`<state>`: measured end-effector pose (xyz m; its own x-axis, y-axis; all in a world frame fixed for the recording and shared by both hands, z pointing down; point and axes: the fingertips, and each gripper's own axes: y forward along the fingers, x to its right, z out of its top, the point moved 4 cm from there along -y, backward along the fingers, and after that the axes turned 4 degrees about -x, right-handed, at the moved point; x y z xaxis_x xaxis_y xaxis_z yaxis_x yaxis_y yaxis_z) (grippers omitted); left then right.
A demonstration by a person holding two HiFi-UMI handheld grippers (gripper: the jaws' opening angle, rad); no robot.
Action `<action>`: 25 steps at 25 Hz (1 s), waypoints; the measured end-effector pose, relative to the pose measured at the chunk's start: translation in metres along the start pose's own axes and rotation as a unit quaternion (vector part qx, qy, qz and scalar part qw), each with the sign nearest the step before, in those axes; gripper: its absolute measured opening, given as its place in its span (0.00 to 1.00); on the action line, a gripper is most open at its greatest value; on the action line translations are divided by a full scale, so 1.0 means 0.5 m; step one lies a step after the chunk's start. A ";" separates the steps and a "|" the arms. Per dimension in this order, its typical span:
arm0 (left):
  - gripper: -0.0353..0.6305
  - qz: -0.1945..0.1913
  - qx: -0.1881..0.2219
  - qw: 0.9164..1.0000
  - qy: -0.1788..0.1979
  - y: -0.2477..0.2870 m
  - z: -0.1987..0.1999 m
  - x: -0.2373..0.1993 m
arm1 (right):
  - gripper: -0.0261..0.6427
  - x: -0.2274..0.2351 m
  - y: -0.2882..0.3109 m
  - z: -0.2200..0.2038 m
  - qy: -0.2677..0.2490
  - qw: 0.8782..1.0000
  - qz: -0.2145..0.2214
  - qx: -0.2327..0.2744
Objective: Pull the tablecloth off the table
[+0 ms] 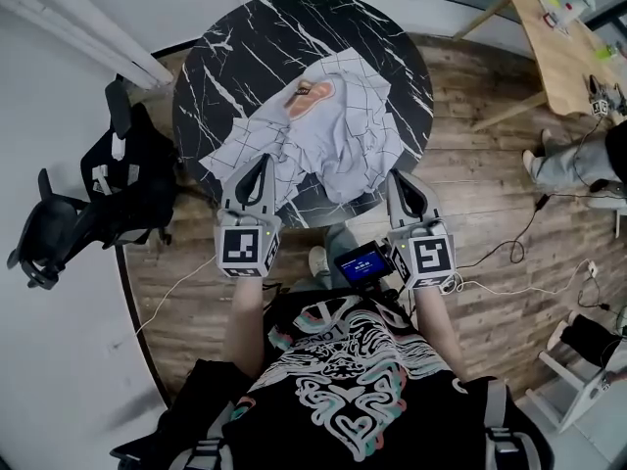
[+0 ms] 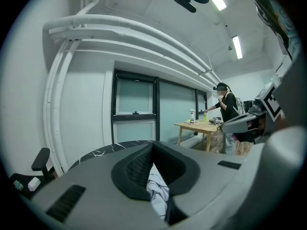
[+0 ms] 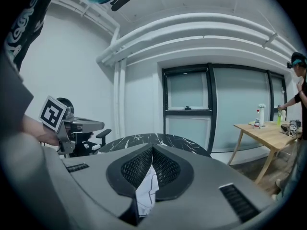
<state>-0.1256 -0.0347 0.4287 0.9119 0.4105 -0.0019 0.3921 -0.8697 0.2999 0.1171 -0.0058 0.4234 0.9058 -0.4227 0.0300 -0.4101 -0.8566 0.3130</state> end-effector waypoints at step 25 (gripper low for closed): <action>0.16 0.001 -0.065 0.998 -0.009 0.079 -0.090 -0.025 | 0.15 0.019 0.098 -0.039 -0.005 0.999 0.018 -0.042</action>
<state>-0.1270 -0.0619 0.4835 0.9154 0.4021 -0.0188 0.3718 -0.8269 0.4219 0.1075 -0.0459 0.4573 0.8898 -0.4551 0.0339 -0.4308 -0.8133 0.3911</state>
